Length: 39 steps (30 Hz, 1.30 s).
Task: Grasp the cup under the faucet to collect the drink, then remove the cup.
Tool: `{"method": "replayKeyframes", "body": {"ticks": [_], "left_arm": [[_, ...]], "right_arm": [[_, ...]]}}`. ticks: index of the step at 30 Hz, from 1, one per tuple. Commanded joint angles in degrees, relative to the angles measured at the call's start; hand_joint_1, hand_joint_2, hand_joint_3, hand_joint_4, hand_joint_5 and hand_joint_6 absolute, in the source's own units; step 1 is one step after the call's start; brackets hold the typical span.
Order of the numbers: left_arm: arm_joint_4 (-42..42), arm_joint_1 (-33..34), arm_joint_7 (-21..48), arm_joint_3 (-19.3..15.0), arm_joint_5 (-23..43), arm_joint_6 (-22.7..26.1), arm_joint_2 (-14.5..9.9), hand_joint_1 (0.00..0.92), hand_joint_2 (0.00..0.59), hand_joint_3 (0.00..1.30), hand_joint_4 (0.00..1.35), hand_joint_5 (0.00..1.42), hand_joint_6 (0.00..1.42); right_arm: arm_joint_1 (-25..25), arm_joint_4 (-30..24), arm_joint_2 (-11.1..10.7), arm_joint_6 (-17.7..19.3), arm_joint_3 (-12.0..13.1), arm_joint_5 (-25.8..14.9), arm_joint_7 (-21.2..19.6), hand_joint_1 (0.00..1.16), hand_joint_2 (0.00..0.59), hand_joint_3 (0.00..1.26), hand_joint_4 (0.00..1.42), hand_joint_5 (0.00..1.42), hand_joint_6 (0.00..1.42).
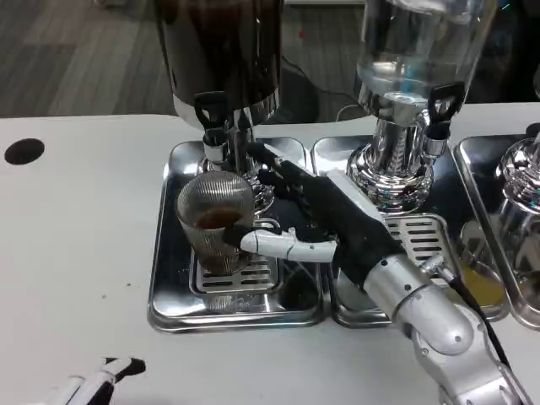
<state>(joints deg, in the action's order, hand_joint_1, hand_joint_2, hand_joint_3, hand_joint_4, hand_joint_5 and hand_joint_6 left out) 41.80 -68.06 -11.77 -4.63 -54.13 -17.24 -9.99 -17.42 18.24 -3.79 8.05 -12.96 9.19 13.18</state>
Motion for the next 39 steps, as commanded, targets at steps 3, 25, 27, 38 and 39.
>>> {"method": "replayKeyframes", "body": {"ticks": [3,25,27,38,39], "left_arm": [[-0.8,-1.1,-0.1,-1.7,2.2,-1.1,-0.1,0.000,0.060,0.32,0.23,0.33,0.58],[-1.0,-1.4,2.6,-5.3,5.1,-2.6,-0.8,0.002,0.066,0.32,0.26,0.34,0.57],[-1.1,-1.3,3.0,-5.4,5.2,-2.7,-0.8,0.002,0.066,0.32,0.26,0.35,0.57],[-1.3,-0.7,4.5,-6.2,6.0,-3.0,-1.0,0.003,0.067,0.32,0.27,0.36,0.58],[-1.3,-0.6,4.6,-6.2,6.1,-3.0,-1.0,0.003,0.067,0.32,0.27,0.36,0.58]], "right_arm": [[-2.0,2.5,1.5,1.7,0.5,-1.0,-0.4,0.69,0.089,0.09,0.04,0.08,0.06],[-6.3,13.5,4.6,5.7,1.2,-1.6,-0.9,0.68,0.094,0.12,0.04,0.08,0.06],[-6.6,14.3,4.8,6.0,1.2,-1.6,-0.9,0.68,0.095,0.12,0.04,0.08,0.06],[-8.3,17.8,5.4,7.0,1.2,-1.5,-1.1,0.69,0.109,0.10,0.04,0.08,0.06],[-8.5,18.3,5.4,7.1,1.2,-1.5,-1.1,0.69,0.109,0.10,0.04,0.08,0.06]]}}
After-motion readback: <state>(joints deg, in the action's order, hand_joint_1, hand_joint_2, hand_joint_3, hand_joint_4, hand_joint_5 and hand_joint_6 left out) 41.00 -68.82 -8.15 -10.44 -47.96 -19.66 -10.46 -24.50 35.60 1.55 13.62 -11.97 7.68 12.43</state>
